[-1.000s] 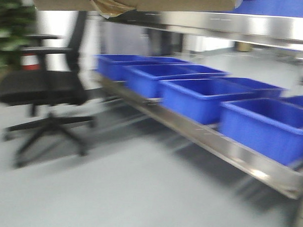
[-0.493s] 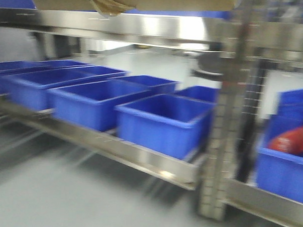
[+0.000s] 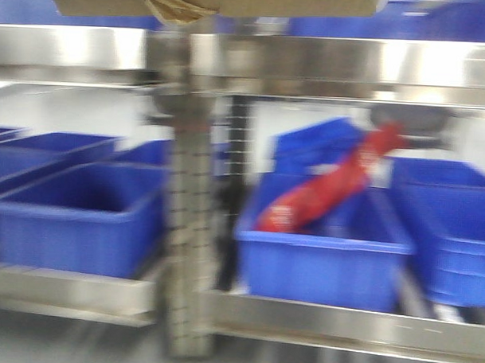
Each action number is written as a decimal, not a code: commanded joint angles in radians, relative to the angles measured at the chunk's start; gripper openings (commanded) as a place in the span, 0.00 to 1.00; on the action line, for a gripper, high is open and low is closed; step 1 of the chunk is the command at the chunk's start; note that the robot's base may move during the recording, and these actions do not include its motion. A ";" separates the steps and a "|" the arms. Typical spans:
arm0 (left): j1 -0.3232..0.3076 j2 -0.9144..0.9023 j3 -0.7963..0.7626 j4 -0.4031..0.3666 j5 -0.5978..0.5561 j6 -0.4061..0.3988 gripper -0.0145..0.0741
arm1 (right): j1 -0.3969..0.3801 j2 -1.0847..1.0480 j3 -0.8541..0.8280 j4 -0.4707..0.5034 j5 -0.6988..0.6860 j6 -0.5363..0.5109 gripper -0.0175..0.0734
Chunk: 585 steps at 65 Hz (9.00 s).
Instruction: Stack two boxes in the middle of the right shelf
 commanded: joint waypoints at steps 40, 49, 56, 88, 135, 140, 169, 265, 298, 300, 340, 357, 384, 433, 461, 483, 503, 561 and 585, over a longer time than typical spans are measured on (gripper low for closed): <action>0.002 -0.013 -0.012 0.034 -0.017 0.000 0.04 | -0.007 -0.020 -0.019 -0.022 -0.063 -0.004 0.02; 0.002 -0.013 -0.012 0.034 -0.017 0.000 0.04 | -0.007 -0.020 -0.019 -0.022 -0.063 -0.004 0.02; 0.002 -0.013 -0.012 0.034 -0.017 0.000 0.04 | -0.007 -0.020 -0.019 -0.022 -0.063 -0.004 0.02; 0.002 -0.013 -0.012 0.036 -0.018 0.000 0.04 | -0.007 -0.020 -0.019 -0.022 -0.063 -0.004 0.02; 0.002 -0.013 -0.012 0.036 -0.018 0.000 0.04 | -0.007 -0.020 -0.019 -0.022 -0.063 -0.004 0.02; 0.002 -0.013 -0.012 0.036 -0.018 0.000 0.04 | -0.007 -0.020 -0.019 -0.022 -0.063 -0.004 0.02; 0.002 -0.013 -0.012 0.036 -0.018 0.000 0.04 | -0.007 -0.020 -0.019 -0.022 -0.063 -0.004 0.02; 0.092 0.177 -0.062 -0.242 -0.039 0.133 0.50 | -0.029 0.140 -0.019 -0.052 0.129 0.125 0.66; 0.059 0.130 -0.099 -0.242 -0.067 0.133 0.26 | -0.029 0.068 -0.019 -0.052 0.151 0.121 0.42; 0.059 0.129 -0.099 -0.242 -0.072 0.133 0.18 | -0.029 0.068 -0.019 -0.052 0.155 0.121 0.32; 0.059 -0.084 0.294 -0.463 -0.328 0.342 0.06 | -0.029 -0.158 0.373 -0.045 -0.144 0.027 0.02; 0.059 -0.294 0.726 -0.477 -0.669 0.339 0.06 | -0.029 -0.373 0.793 -0.045 -0.550 0.036 0.02; 0.059 -0.727 1.190 -0.511 -0.820 0.339 0.06 | -0.029 -0.779 1.147 -0.043 -0.635 0.069 0.01; 0.059 -0.928 1.246 -0.511 -0.858 0.339 0.06 | -0.029 -0.930 1.147 -0.043 -0.647 0.069 0.01; 0.059 -0.928 1.246 -0.511 -0.858 0.339 0.06 | -0.236 -1.169 1.446 0.317 -0.681 -0.263 0.01; 0.059 -0.928 1.246 -0.511 -0.858 0.339 0.06 | -0.427 -1.431 1.702 0.406 -0.800 -0.472 0.01; 0.059 -0.927 1.246 -0.511 -0.864 0.339 0.06 | -0.425 -1.513 1.842 0.406 -0.856 -0.472 0.01; 0.059 -0.927 1.246 -0.511 -0.863 0.339 0.06 | -0.427 -1.513 1.842 0.356 -0.842 -0.472 0.01; 0.059 -0.927 1.246 -0.511 -0.863 0.339 0.06 | -0.427 -1.513 1.842 0.356 -0.848 -0.472 0.01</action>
